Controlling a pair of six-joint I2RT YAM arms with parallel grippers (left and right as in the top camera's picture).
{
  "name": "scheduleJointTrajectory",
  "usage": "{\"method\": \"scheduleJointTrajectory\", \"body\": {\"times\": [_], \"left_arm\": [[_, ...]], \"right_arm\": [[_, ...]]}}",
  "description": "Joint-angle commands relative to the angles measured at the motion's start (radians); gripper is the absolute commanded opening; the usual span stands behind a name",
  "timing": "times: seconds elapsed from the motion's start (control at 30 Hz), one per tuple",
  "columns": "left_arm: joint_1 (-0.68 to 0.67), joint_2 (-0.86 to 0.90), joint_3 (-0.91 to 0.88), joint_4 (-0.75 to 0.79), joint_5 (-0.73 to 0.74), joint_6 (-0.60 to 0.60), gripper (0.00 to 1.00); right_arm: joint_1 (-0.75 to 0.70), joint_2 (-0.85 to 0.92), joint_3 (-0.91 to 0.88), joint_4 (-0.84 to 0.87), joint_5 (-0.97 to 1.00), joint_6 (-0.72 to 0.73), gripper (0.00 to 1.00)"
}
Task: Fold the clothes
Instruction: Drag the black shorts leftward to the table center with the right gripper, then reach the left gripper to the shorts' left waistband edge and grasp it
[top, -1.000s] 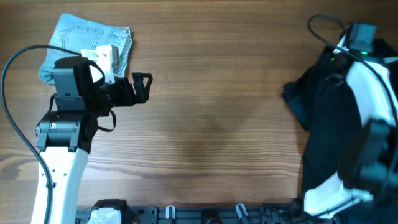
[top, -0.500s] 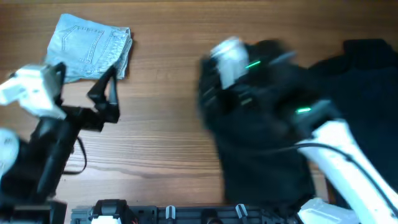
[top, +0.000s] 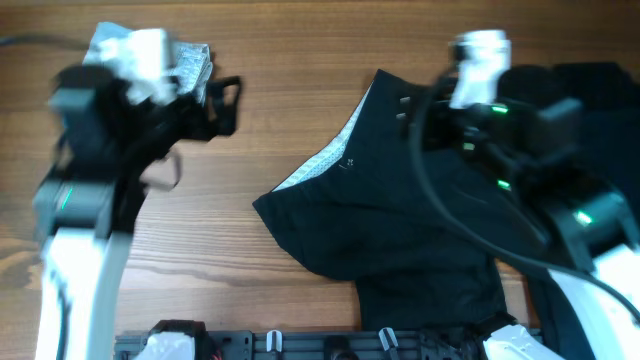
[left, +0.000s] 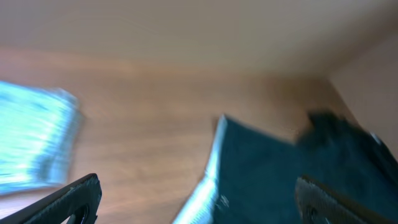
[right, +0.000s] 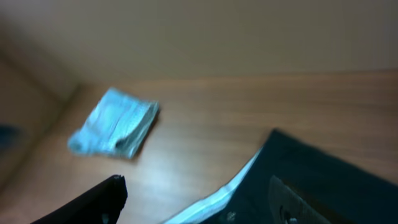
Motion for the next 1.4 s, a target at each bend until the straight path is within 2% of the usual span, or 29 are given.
{"method": "scheduleJointTrajectory", "body": {"times": [0.0,0.13,0.2,0.27,0.33,0.43,0.5,0.57,0.7,0.77,0.83,0.87,0.9,0.93,0.97,1.0,1.13,1.2,1.23,1.3,1.33,1.37], "left_arm": [[-0.048,0.244,-0.005,0.08,0.23,-0.013,1.0],[-0.144,0.549,-0.005,0.192,0.253,-0.056,1.0],[-0.184,0.65,-0.005,0.243,0.254,-0.057,1.0],[-0.215,0.723,-0.005,0.319,0.254,-0.057,0.91],[-0.245,0.76,-0.005,0.367,0.238,-0.054,0.9],[-0.306,0.774,-0.005,0.372,0.05,-0.053,0.91],[-0.349,0.779,-0.005,0.373,-0.041,-0.053,0.87],[-0.404,0.786,-0.005,0.372,-0.114,-0.053,0.76],[-0.492,0.817,-0.005,0.36,-0.313,-0.053,0.59],[-0.531,0.846,-0.005,0.361,-0.426,-0.054,0.63],[-0.534,0.875,-0.005,0.37,-0.428,-0.054,0.63],[-0.534,0.89,-0.005,0.369,-0.428,-0.054,0.58],[-0.531,0.904,-0.005,0.369,-0.428,-0.054,0.49],[-0.526,0.914,-0.005,0.369,-0.429,-0.054,0.32],[-0.514,0.916,-0.005,0.368,-0.445,-0.059,0.07],[-0.5,0.916,-0.005,0.369,-0.467,-0.067,0.04],[-0.395,0.9,-0.002,0.329,-0.592,-0.119,0.04],[-0.272,0.885,0.011,0.286,-0.584,-0.127,0.04],[-0.228,0.882,0.016,0.279,-0.539,-0.133,0.04],[-0.161,0.882,0.021,0.278,-0.319,-0.132,0.04],[-0.144,0.882,0.021,0.276,-0.222,-0.132,0.08],[-0.134,0.882,0.021,0.278,-0.103,-0.132,0.24]], "right_arm": [[-0.059,-0.009,0.009,-0.071,0.014,0.044,0.79],[-0.074,0.04,0.009,-0.164,0.026,0.045,0.79],[-0.074,0.071,0.009,-0.196,0.026,0.046,0.78],[-0.074,0.099,0.009,-0.213,0.026,0.046,0.79],[-0.074,0.129,0.009,-0.223,0.026,0.046,0.78],[-0.074,0.167,0.009,-0.231,0.025,0.046,0.75],[-0.074,0.177,0.009,-0.23,0.026,0.047,0.73],[-0.074,0.182,0.009,-0.231,0.026,0.053,0.72],[-0.074,0.181,0.009,-0.236,0.026,0.053,0.72],[-0.074,0.181,0.009,-0.248,0.025,0.053,0.72],[-0.074,0.181,0.009,-0.249,0.025,0.053,0.71],[-0.074,0.181,0.009,-0.249,0.025,0.053,0.71],[-0.074,0.181,0.009,-0.25,0.025,0.053,0.71],[-0.074,0.181,0.009,-0.25,0.025,0.053,0.71],[-0.074,0.181,0.009,-0.25,0.025,0.053,0.71],[-0.074,0.181,0.009,-0.25,0.025,0.053,0.71],[-0.074,0.181,0.009,-0.25,0.025,0.053,0.71],[-0.074,0.181,0.009,-0.249,0.025,0.053,0.71],[-0.074,0.181,0.009,-0.249,0.026,0.053,0.71],[-0.074,0.181,0.009,-0.249,0.026,0.052,0.71],[-0.074,0.181,0.009,-0.25,0.026,0.051,0.71],[-0.074,0.181,0.009,-0.25,0.026,0.048,0.72]]}}
